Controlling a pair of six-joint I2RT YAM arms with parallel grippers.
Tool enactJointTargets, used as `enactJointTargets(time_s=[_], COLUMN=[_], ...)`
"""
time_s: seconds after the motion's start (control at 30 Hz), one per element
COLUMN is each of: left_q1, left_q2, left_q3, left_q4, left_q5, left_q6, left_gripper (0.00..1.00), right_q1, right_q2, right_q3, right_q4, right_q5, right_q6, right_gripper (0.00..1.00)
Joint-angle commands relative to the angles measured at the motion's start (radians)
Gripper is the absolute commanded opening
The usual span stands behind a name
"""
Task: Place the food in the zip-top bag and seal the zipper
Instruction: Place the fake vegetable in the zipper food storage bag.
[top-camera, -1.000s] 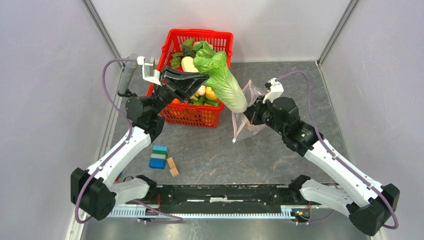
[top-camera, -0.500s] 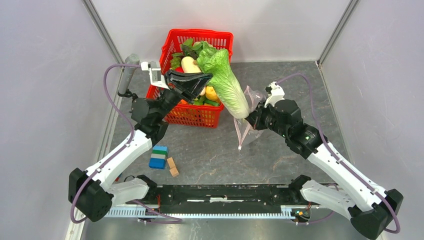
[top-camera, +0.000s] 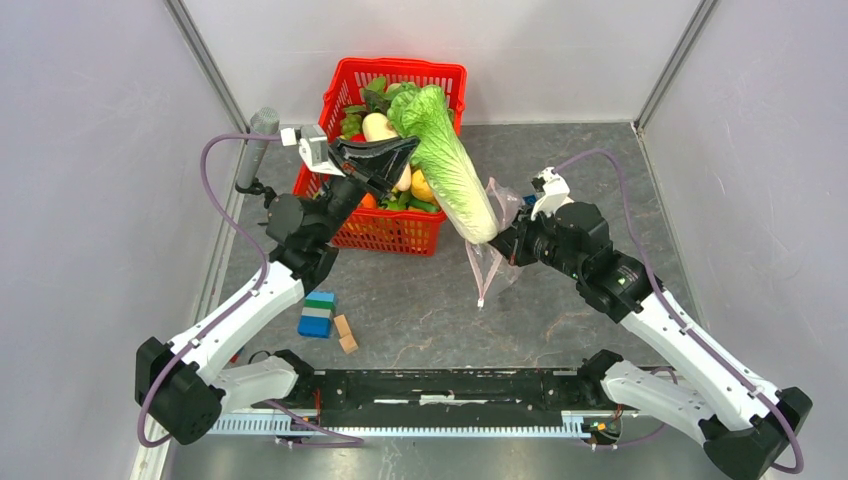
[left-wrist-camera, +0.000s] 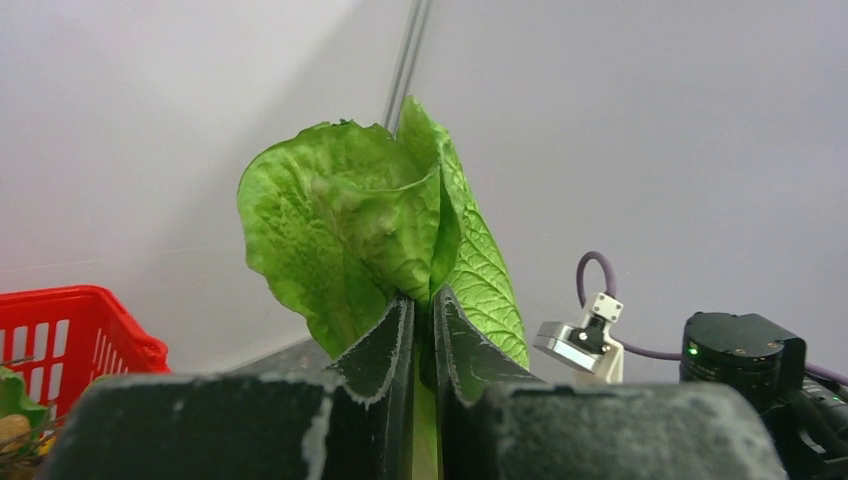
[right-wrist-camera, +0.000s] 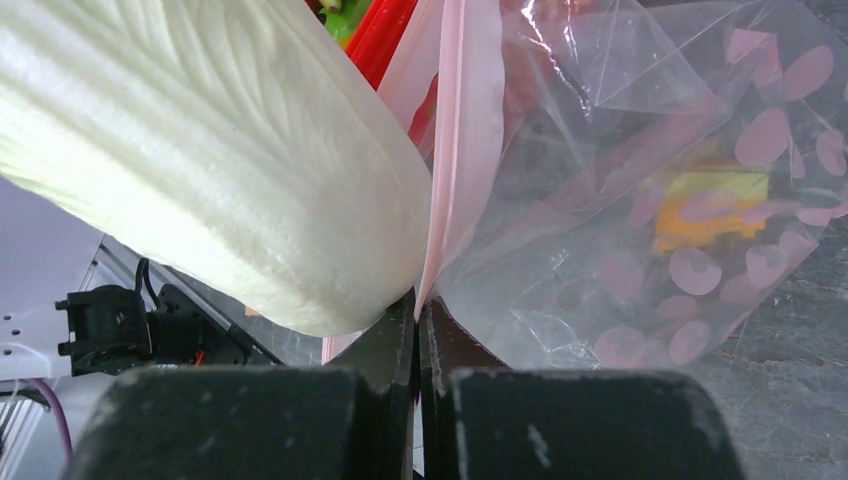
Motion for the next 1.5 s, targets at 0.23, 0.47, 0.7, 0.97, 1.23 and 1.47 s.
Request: enactJointTargets(time_s=[0.23, 0.47, 0.7, 0.97, 1.23, 1.47], left_q1=[-0.051, -0.06, -0.082, -0.117, -0.118, -0.126], left_q2=[0.019, 0.013, 0.009, 0.011, -0.001, -0.001], left_q3=[-0.006, -0.008, -0.003, 0.002, 0.0, -0.001], left_q4=[-0.192, -0.2, -0.205, -0.208, -0.228, -0.225], left_q5=[-0.044, -0.099, -0.157, -0.23, -0.275, -0.304], left_q6=[0.165, 0.196, 0.254, 0.327, 0.368, 0.385], left_gripper=[0.02, 0.02, 0.02, 0.02, 0.02, 0.02], right_q1=[0.006, 0.006, 0.007, 0.006, 0.006, 0.006], right_q2=[-0.045, -0.053, -0.068, -0.096, -0.106, -0.105], right_q3=[0.045, 0.045, 0.032, 0.034, 0.051, 0.055], right_q4=[0.187, 0.179, 0.228, 0.248, 0.23, 0.209], right_q5=[-0.116, -0.082, -0.078, -0.071, -0.072, -0.063], right_q6=[-0.012, -0.004, 0.06, 0.097, 0.09, 0.075], right_gripper=[0.0, 0.0, 0.0, 0.0, 0.0, 0.0])
